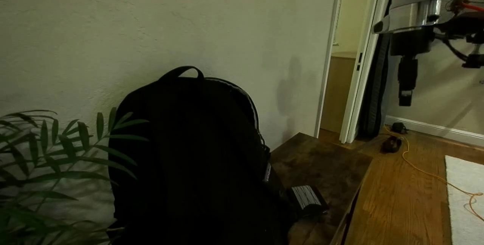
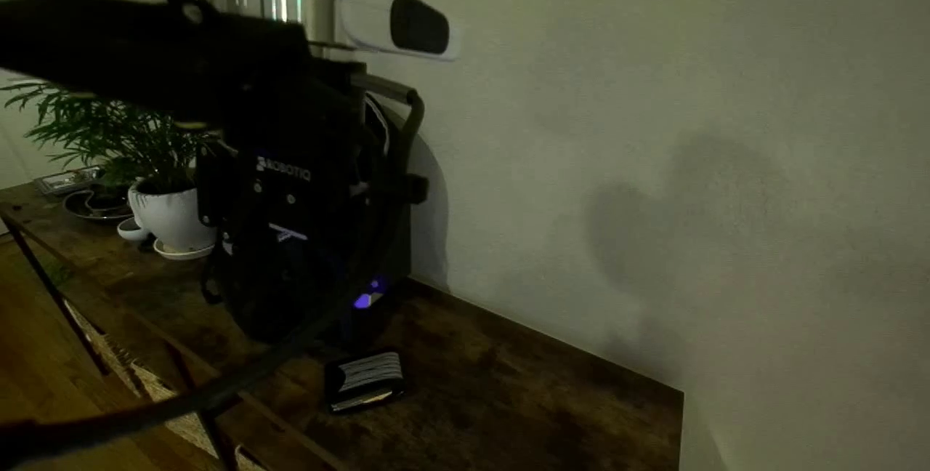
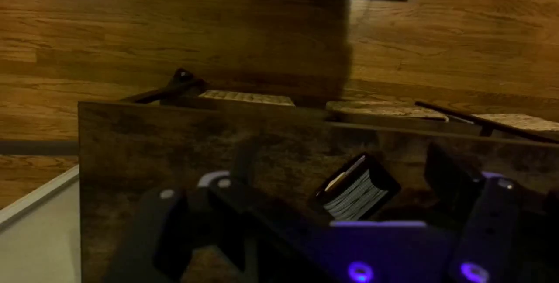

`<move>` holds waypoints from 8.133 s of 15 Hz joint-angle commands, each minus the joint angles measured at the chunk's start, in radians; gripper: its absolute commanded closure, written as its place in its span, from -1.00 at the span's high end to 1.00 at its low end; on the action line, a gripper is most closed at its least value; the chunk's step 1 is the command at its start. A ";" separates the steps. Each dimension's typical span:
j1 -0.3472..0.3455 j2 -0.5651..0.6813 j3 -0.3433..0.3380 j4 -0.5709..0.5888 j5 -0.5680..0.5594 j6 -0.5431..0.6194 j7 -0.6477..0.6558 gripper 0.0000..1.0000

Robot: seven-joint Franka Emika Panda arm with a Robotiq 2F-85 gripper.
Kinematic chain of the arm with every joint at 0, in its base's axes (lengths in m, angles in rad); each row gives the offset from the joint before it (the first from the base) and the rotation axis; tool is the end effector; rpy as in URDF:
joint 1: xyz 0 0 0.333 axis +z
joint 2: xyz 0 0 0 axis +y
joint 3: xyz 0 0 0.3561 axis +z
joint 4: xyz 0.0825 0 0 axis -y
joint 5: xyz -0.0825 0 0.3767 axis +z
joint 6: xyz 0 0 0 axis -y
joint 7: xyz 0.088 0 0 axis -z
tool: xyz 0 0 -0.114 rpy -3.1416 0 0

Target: Put the wallet in the bag

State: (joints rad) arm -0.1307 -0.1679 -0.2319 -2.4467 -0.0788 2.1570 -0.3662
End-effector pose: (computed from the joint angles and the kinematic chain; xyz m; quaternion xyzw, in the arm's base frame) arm 0.4056 -0.1586 0.3897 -0.9976 -0.0284 0.0628 0.0108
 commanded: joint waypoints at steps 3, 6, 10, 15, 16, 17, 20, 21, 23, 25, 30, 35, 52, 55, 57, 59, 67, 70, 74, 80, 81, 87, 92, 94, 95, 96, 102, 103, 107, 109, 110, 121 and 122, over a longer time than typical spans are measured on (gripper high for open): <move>0.022 0.110 0.093 -0.033 0.018 0.227 0.195 1.00; 0.017 0.131 0.109 -0.015 0.015 0.214 0.193 1.00; 0.018 0.150 0.115 -0.008 0.015 0.219 0.198 1.00; 0.020 0.182 0.118 -0.006 0.032 0.254 0.212 1.00; 0.022 0.199 0.120 -0.004 0.040 0.269 0.219 1.00; 0.023 0.224 0.123 0.000 0.060 0.284 0.221 1.00; 0.022 0.287 0.134 0.007 0.128 0.337 0.216 1.00; 0.021 0.308 0.139 0.010 0.148 0.357 0.219 1.00; 0.021 0.352 0.151 0.017 0.187 0.395 0.231 1.00; 0.023 0.394 0.161 0.024 0.205 0.423 0.245 1.00; 0.017 0.430 0.176 0.033 0.191 0.421 0.251 1.00; 0.018 0.441 0.179 0.040 0.191 0.421 0.252 1.00; -0.014 0.670 0.256 0.148 0.312 0.600 0.283 1.00; -0.001 0.705 0.269 0.187 0.299 0.603 0.288 1.00; -0.006 0.698 0.268 0.179 0.285 0.589 0.276 1.00; -0.006 0.703 0.269 0.183 0.284 0.589 0.276 1.00; 0.020 0.779 0.240 0.236 0.276 0.634 0.327 1.00; 0.030 0.841 0.217 0.284 0.275 0.677 0.371 1.00; 0.032 0.933 0.198 0.357 0.296 0.746 0.447 1.00; 0.035 1.025 0.182 0.461 0.328 0.727 0.586 1.00; 0.035 1.032 0.180 0.471 0.331 0.726 0.602 1.00; 0.034 1.031 0.182 0.495 0.354 0.697 0.654 -0.07; 0.047 0.993 0.165 0.458 0.342 0.701 0.659 0.48; 0.049 0.961 0.160 0.428 0.334 0.710 0.644 0.69; 0.046 0.943 0.163 0.413 0.327 0.697 0.630 0.83; 0.046 0.926 0.162 0.395 0.320 0.690 0.619 0.94; 0.041 0.803 0.186 0.293 0.325 0.638 0.589 1.00; 0.040 0.782 0.191 0.278 0.331 0.629 0.593 1.00; 0.028 0.763 0.206 0.252 0.349 0.628 0.589 1.00; 0.027 0.777 0.205 0.255 0.354 0.622 0.596 1.00; 0.029 0.790 0.201 0.263 0.358 0.612 0.608 1.00; 0.048 0.918 0.201 0.326 0.347 0.591 0.609 1.00; 0.044 0.928 0.204 0.336 0.350 0.595 0.607 1.00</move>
State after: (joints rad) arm -0.0876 0.7418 -0.0298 -2.1292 0.2644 2.7508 0.2387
